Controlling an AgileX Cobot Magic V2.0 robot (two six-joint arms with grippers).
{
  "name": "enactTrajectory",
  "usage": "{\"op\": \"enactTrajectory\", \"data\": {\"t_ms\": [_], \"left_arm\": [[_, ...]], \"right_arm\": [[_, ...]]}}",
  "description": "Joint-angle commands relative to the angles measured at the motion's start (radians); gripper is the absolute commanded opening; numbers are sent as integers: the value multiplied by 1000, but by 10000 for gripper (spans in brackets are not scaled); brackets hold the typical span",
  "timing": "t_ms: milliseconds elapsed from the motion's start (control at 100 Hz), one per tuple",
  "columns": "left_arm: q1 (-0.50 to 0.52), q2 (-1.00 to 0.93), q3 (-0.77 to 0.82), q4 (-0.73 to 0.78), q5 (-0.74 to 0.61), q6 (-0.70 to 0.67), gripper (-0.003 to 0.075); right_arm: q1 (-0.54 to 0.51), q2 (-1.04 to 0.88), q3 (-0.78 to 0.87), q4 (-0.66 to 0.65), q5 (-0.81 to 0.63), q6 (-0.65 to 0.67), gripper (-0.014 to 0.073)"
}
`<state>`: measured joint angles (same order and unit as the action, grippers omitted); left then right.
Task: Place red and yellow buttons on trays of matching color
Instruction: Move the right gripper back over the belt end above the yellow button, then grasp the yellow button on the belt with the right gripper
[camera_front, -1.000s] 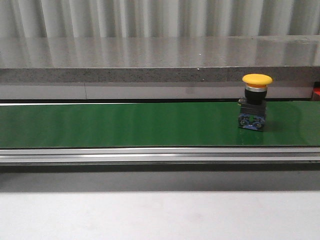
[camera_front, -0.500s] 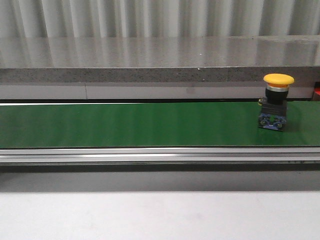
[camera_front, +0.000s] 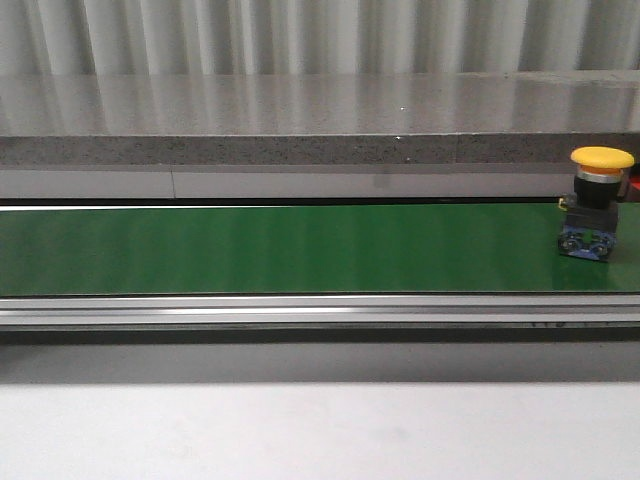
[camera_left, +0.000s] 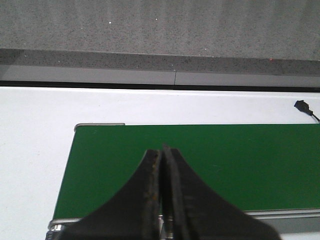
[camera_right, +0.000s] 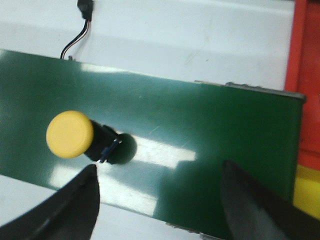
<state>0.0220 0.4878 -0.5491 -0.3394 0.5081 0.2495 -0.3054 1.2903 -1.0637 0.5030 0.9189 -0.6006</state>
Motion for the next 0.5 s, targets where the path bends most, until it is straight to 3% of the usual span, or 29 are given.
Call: {"op": "enactTrajectory", "data": {"t_ms": [0, 490], "left_arm": [[-8, 3, -27, -24, -74, 3, -20], [-8, 3, -27, -24, -74, 3, -20]], "right_arm": [[23, -34, 3, 36, -42, -10, 511], [82, 49, 40, 3, -79, -15, 511]]}}
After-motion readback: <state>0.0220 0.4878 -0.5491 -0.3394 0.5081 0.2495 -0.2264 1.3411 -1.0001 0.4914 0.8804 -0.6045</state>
